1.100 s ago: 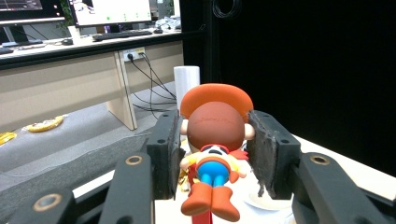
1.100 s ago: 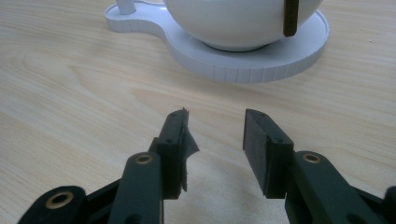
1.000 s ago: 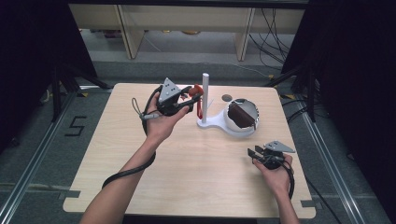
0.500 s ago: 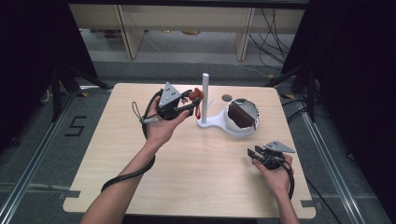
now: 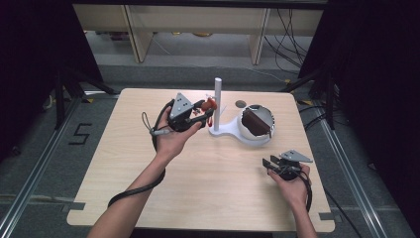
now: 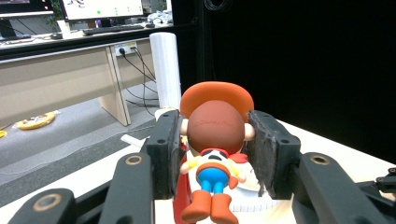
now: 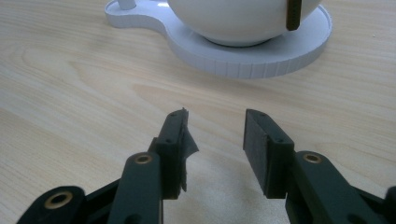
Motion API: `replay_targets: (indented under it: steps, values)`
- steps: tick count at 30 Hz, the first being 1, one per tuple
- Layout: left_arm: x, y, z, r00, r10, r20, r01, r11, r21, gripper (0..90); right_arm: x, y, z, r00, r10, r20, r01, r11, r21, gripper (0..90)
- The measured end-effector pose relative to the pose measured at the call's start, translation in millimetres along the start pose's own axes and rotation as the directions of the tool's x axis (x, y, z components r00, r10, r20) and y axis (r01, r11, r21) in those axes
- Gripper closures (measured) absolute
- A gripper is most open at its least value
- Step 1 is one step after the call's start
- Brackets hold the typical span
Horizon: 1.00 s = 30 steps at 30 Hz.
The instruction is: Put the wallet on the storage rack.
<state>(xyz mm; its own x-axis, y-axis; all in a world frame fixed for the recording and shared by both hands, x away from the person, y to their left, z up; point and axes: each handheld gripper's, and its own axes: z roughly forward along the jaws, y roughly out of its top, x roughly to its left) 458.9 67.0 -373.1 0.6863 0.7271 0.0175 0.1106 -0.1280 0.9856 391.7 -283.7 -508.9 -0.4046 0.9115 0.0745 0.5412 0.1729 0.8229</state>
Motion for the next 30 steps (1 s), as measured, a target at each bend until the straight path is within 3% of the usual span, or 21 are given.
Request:
replay_targets:
  steps: [9,10,14,27,28,30]
  values:
    - [-1.9,-5.3,1.5,1.0000,-0.006,0.002,0.006,1.0000,0.007,55.0,0.2,-0.5,0.5,1.0000,0.002,-0.008,-0.002,1.000,-0.013,60.6]
    - [-1.9,-5.9,1.8,1.0000,-0.007,0.002,0.007,0.9999,0.011,55.0,3.2,-1.0,-0.4,0.9993,0.036,-0.004,-0.036,0.999,-0.002,60.6]
    - [-1.8,-7.7,2.9,1.0000,-0.008,0.002,0.008,0.9998,0.016,54.9,3.8,-0.3,-1.6,0.9990,0.046,-0.003,-0.046,0.999,0.010,60.6]
    - [-1.8,-19.4,8.3,0.9998,-0.020,0.004,0.019,0.9984,0.053,54.8,3.1,0.2,-0.3,0.9993,0.036,-0.005,-0.036,0.999,-0.025,60.6]
    - [-1.4,-20.1,8.7,0.9999,-0.014,0.003,0.014,0.9981,0.060,54.8,-0.2,0.6,0.0,0.9999,0.003,-0.011,-0.003,1.000,-0.028,60.6]
    - [-1.6,-22.5,10.2,0.9998,-0.021,0.003,0.021,0.9973,0.070,54.8,-0.1,0.8,0.0,1.0000,-0.001,-0.009,0.001,1.000,-0.029,60.6]
